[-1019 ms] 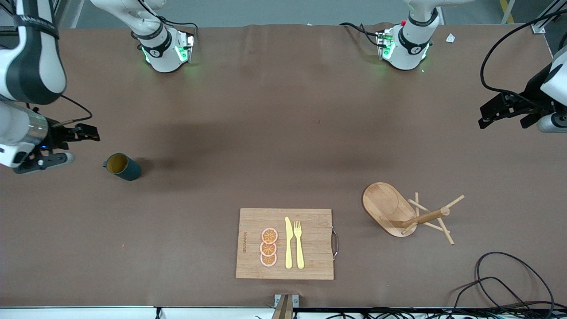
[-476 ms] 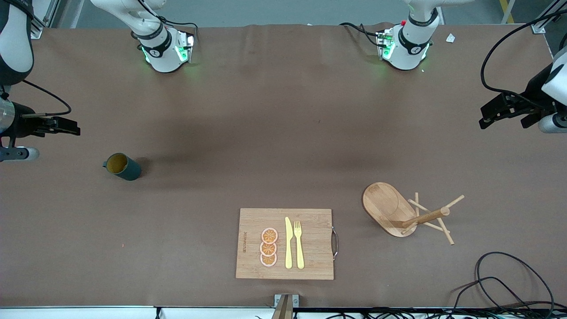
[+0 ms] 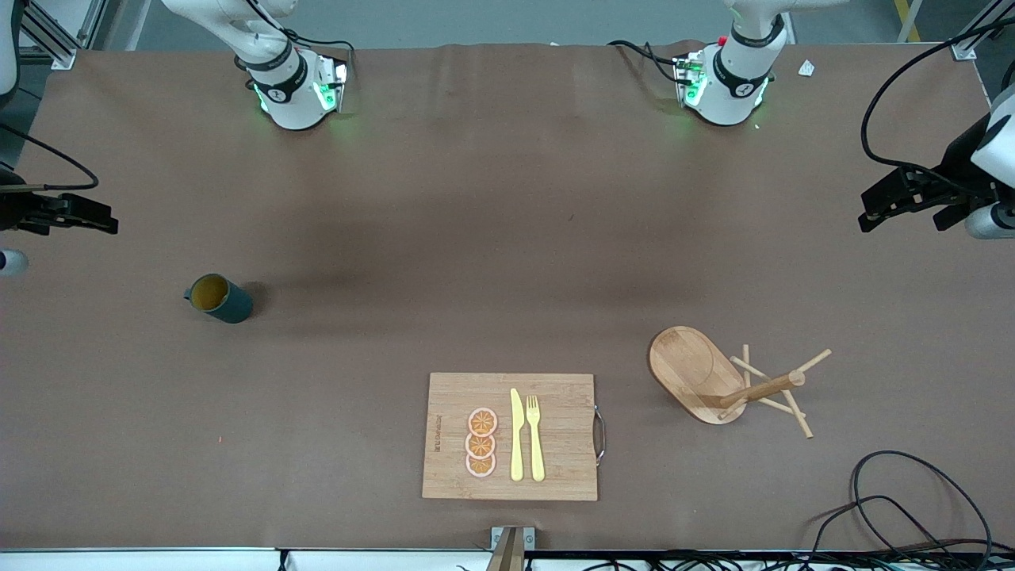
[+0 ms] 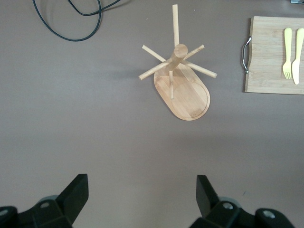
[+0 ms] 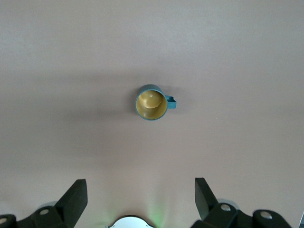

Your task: Transfer cup from left to right arm and place

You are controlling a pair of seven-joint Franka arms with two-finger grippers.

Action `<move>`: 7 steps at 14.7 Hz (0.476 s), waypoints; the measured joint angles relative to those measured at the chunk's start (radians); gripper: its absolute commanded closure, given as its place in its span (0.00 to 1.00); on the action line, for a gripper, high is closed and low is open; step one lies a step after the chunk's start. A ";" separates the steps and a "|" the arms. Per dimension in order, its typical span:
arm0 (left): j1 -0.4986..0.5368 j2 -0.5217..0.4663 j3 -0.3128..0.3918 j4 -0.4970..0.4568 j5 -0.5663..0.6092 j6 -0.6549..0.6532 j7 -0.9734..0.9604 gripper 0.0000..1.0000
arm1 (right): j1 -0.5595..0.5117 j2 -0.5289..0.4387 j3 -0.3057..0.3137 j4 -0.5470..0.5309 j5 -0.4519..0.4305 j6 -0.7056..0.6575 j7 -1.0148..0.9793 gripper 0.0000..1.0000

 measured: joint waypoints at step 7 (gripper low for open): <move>0.000 0.000 0.001 0.000 0.000 0.002 0.000 0.00 | -0.003 -0.045 -0.004 0.010 0.017 -0.071 0.019 0.00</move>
